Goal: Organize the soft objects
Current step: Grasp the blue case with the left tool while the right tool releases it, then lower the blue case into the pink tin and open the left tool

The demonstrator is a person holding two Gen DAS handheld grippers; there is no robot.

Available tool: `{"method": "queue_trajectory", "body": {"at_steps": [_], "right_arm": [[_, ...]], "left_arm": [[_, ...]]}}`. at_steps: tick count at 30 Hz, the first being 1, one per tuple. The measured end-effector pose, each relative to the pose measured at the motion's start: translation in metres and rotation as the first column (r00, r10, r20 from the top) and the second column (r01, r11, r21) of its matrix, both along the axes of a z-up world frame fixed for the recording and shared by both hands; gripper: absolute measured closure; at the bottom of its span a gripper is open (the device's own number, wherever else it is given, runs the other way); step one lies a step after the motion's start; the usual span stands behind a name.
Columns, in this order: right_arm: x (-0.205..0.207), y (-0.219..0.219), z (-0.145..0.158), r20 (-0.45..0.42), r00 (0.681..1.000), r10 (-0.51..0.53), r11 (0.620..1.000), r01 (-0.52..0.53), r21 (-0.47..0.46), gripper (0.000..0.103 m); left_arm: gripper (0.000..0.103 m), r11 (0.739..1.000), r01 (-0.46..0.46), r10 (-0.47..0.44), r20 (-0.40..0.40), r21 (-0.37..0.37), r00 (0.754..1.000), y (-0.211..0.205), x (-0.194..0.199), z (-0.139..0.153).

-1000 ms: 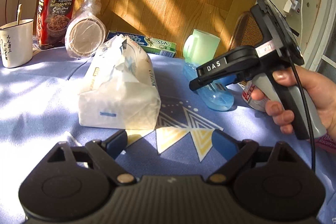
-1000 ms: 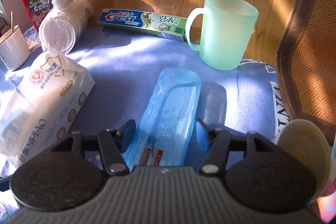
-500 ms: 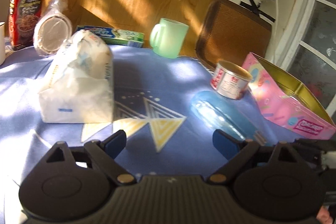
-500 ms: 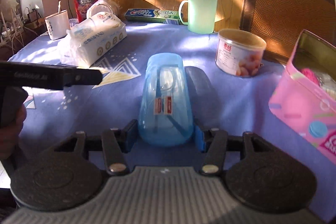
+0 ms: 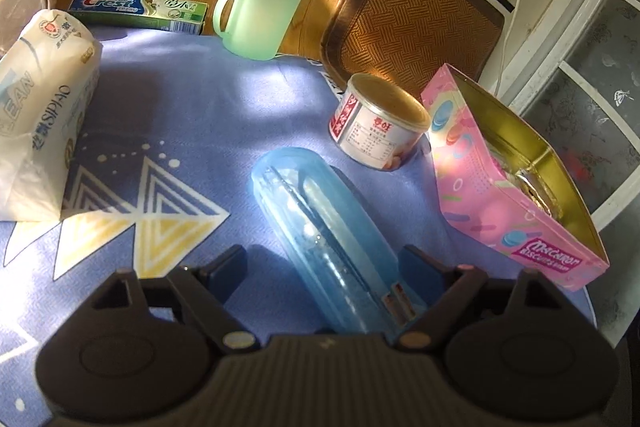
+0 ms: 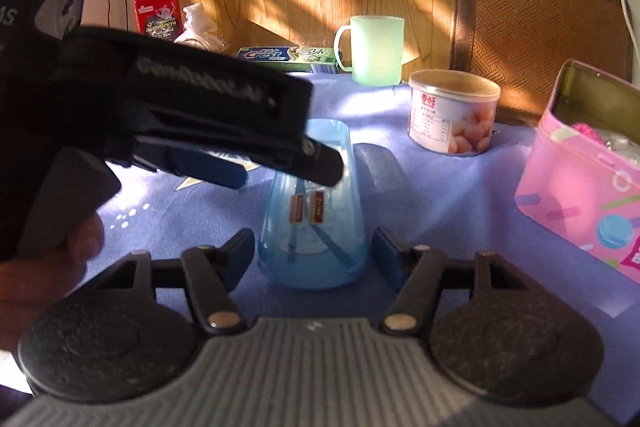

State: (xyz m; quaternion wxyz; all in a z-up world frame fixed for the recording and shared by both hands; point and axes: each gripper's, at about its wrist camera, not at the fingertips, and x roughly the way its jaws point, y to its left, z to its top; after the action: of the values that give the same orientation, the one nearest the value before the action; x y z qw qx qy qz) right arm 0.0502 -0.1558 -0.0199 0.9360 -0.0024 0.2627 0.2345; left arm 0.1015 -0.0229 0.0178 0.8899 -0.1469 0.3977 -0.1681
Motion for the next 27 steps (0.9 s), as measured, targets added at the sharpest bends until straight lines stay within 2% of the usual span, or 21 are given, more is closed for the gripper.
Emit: {"method": "queue_trajectory", "body": {"at_steps": [1, 3, 6, 9, 12, 18, 21, 22, 24, 27], "right_arm": [[-0.002, 0.000, -0.001, 0.001, 1.000, 0.008, 1.000, -0.008, 0.013, 0.047], [-0.013, -0.002, 0.000, 0.046, 0.999, -0.016, 1.000, 0.016, 0.011, 0.047], [-0.042, -0.012, 0.008, 0.177, 0.981, -0.075, 0.997, 0.077, -0.006, 0.047], [-0.055, -0.028, 0.021, 0.294, 0.942, -0.162, 0.986, 0.169, 0.002, 0.047], [-0.059, -0.054, 0.033, 0.372, 0.889, -0.266, 0.961, 0.273, 0.033, 0.047], [-0.033, -0.120, 0.041, 0.359, 0.821, -0.445, 0.893, 0.436, 0.109, 0.047], [-0.004, -0.150, 0.034, 0.355, 0.763, -0.540, 0.832, 0.547, 0.088, 0.046], [0.005, -0.158, 0.031, 0.339, 0.754, -0.562, 0.813, 0.578, 0.062, 0.043], [0.014, -0.170, 0.026, 0.294, 0.750, -0.592, 0.796, 0.602, 0.067, 0.040], [-0.001, -0.182, 0.022, 0.260, 0.743, -0.617, 0.786, 0.600, 0.150, 0.040]], "left_arm": [[0.031, 1.000, 0.020, -0.020, 0.000, -0.004, 1.000, -0.003, 0.000, 0.000], [0.031, 1.000, 0.027, -0.027, 0.004, -0.006, 1.000, -0.010, -0.004, 0.006], [0.032, 0.997, 0.067, -0.069, 0.091, 0.022, 0.993, -0.029, -0.017, 0.028], [0.033, 0.988, 0.127, -0.143, 0.216, 0.086, 0.966, -0.063, -0.026, 0.059], [0.033, 0.972, 0.206, -0.229, 0.274, 0.111, 0.934, -0.102, -0.019, 0.081], [0.033, 0.938, 0.334, -0.347, 0.287, 0.095, 0.893, -0.178, 0.012, 0.095], [0.023, 0.953, 0.288, -0.302, 0.306, 0.093, 0.903, -0.198, 0.023, 0.094], [0.021, 0.962, 0.256, -0.273, 0.310, 0.094, 0.911, -0.200, 0.025, 0.093], [0.020, 0.972, 0.215, -0.235, 0.298, 0.100, 0.925, -0.199, 0.027, 0.090], [0.017, 0.972, 0.193, -0.225, 0.291, 0.134, 0.930, -0.191, 0.020, 0.084]]}}
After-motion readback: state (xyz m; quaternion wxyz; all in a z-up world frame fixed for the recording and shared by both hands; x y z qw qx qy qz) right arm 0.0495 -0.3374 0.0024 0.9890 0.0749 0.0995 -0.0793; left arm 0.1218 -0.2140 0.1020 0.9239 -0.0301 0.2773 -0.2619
